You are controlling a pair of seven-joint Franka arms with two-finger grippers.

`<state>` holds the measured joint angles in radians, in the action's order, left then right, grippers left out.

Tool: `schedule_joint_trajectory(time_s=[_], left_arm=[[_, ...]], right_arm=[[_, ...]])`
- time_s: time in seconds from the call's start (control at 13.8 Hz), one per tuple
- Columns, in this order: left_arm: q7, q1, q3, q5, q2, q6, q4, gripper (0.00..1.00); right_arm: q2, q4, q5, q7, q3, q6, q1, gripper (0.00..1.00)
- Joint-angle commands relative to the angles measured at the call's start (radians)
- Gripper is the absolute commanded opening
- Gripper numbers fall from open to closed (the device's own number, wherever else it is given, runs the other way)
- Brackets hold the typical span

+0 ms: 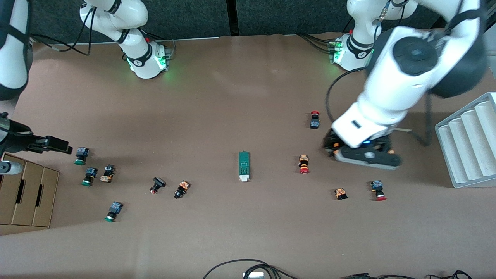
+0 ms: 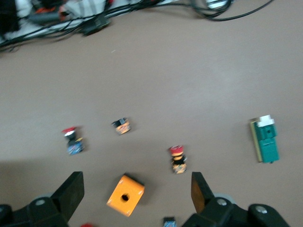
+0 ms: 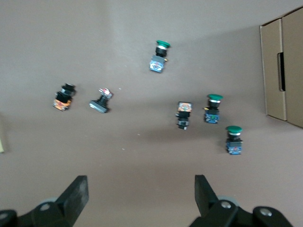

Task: Close load switch with both arms

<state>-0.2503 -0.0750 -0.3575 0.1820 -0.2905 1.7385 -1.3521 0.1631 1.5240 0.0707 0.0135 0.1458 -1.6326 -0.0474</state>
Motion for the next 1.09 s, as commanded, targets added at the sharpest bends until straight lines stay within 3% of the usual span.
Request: schedule_joint_trajectory(time_s=[0.0,0.29,0.58,1.01], left_arm=[[0.012,0.082,-0.008,-0.021,0.068,-0.091,-0.021,1.0],[0.219,0.223,-0.006,-0.073,0.08,-0.159,-0.021,1.0],[0.362,0.38,-0.006,-0.116,0.073,-0.159,-0.024,1.0],[0.416,0.432,-0.003,-0.122,0.077,-0.215,-0.021,1.0]], right_arm=[[-0.063,0.045,-0.014,0.025,-0.02,-0.019,0.035,1.0],[-0.132,0.089,-0.012,0.034,-0.02,-0.019,0.037,1.0],[-0.129,0.081,-0.014,0.022,-0.022,0.002,0.026,1.0],[-0.125,0.061,-0.014,-0.057,-0.02,0.048,0.023,1.0]])
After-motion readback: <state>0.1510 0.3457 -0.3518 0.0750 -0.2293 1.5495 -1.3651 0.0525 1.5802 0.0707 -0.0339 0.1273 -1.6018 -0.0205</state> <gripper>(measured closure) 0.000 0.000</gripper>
